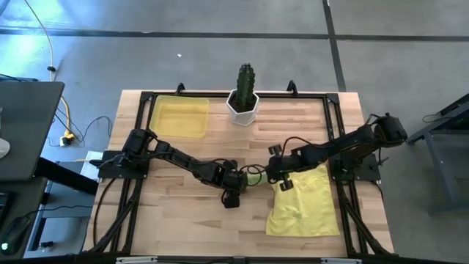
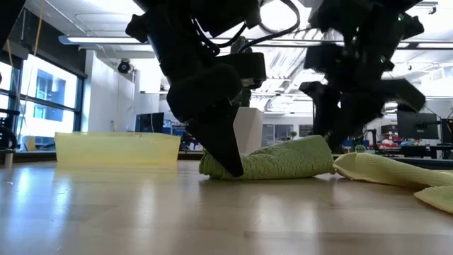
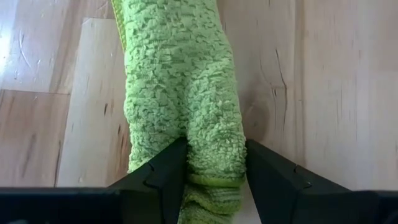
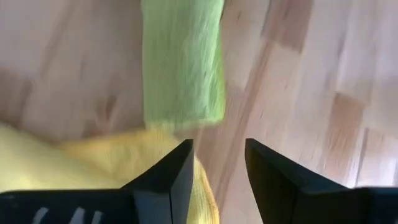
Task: Roll microfiber towels into tight, uniform cylinder then place into a basket
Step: Put the rolled green microfiber towel into the yellow bin
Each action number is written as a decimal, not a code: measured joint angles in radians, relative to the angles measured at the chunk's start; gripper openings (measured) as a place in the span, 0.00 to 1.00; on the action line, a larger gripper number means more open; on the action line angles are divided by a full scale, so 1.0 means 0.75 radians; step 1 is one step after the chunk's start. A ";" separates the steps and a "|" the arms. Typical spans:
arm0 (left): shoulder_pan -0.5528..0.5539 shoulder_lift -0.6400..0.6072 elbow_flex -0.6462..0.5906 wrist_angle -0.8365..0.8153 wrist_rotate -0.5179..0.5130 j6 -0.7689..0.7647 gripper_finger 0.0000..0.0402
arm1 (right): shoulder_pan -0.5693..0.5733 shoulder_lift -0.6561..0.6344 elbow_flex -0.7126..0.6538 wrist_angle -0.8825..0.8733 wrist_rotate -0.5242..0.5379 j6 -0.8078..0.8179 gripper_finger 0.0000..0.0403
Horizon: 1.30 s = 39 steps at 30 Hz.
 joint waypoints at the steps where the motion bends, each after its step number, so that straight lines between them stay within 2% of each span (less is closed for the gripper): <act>1: 0.000 0.000 0.000 0.000 0.000 -0.002 0.37 | 0.003 -0.007 0.000 0.039 -0.015 0.025 0.34; 6: 0.000 0.000 -0.001 0.004 0.000 -0.032 0.37 | 0.037 -0.019 0.000 0.294 -0.038 0.160 0.34; 9: 0.000 0.000 -0.002 0.005 0.000 -0.034 0.37 | 0.050 0.009 -0.018 0.416 -0.038 0.166 0.34; 13: 0.000 0.000 -0.002 0.005 0.001 -0.047 0.37 | 0.049 0.024 -0.028 0.412 -0.034 0.198 0.34; 20: 0.000 -0.001 -0.002 -0.002 0.006 -0.057 0.37 | 0.027 0.011 0.018 -0.015 0.038 0.234 0.34; 27: 0.007 -0.001 -0.002 0.000 0.008 -0.057 0.37 | 0.054 -0.011 0.107 -0.071 0.031 0.228 0.34; 31: 0.010 -0.001 -0.002 0.001 0.014 -0.057 0.37 | 0.120 -0.013 0.113 0.098 0.024 0.095 0.34; 39: 0.009 -0.001 -0.002 0.002 0.014 -0.057 0.37 | 0.145 0.061 -0.066 0.469 0.009 0.004 0.36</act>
